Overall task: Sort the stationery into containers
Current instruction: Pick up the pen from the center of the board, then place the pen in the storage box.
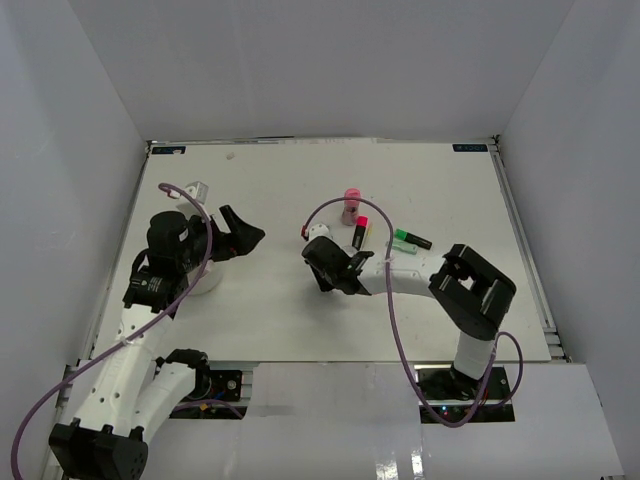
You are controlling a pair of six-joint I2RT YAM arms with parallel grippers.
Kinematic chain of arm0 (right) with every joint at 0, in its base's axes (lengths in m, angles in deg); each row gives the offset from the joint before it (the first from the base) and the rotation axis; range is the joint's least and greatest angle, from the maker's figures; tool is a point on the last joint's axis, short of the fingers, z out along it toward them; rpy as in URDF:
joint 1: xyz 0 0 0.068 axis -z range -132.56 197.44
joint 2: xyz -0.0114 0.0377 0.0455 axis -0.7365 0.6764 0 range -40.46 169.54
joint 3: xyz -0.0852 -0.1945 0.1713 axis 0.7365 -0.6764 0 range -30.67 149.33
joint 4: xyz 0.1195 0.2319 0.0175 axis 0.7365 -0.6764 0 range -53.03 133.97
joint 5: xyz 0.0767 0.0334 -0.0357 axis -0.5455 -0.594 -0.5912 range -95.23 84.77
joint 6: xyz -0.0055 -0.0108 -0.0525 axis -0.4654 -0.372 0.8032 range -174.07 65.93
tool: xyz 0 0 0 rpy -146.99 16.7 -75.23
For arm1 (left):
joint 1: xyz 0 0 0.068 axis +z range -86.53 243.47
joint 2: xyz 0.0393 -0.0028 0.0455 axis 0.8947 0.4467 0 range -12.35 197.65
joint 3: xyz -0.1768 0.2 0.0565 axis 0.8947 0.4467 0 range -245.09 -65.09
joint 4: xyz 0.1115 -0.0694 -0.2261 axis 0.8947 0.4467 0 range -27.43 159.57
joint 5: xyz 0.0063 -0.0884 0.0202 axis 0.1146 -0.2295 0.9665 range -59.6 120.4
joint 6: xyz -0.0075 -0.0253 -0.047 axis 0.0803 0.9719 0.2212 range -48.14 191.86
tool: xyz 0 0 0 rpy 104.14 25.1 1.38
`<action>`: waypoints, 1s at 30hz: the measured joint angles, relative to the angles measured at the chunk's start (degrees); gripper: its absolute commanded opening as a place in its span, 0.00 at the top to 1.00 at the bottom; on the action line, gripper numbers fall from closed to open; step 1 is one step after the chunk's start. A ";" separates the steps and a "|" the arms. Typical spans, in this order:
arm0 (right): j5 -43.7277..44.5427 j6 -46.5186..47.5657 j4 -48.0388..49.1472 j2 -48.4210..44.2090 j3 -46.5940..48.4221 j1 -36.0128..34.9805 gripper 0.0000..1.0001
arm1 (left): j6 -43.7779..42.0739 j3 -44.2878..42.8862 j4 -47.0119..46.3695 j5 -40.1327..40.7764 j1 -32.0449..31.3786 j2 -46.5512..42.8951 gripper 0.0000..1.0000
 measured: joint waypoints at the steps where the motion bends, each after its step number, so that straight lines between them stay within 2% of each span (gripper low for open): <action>1: -0.35 0.28 0.48 -1.29 -1.42 -0.59 0.92 | 1.18 0.17 -0.09 -0.48 -0.11 0.44 0.02; 5: -2.58 1.14 3.89 -8.57 -7.17 -2.19 0.92 | 5.46 1.25 -0.57 -1.11 -0.98 1.73 0.02; 11: -6.03 1.38 16.04 -22.73 -15.67 -2.95 0.90 | 11.82 1.75 -3.61 -0.07 -4.92 4.50 0.02; 20: -8.50 1.31 30.51 -30.95 -23.63 -2.99 0.89 | 17.22 0.55 -9.38 6.75 -17.73 13.00 0.06; 27: -8.94 1.29 34.95 -32.54 -24.79 -2.99 0.89 | 17.79 -1.77 -11.82 12.37 -24.61 17.55 0.23; 28: -8.96 1.25 35.60 -32.63 -24.96 -2.99 0.89 | 17.79 -2.19 -12.22 12.92 -25.14 18.16 0.31; 30: -8.96 1.16 36.35 -32.70 -25.24 -2.99 0.88 | 17.66 -2.91 -12.72 13.90 -26.03 19.32 0.39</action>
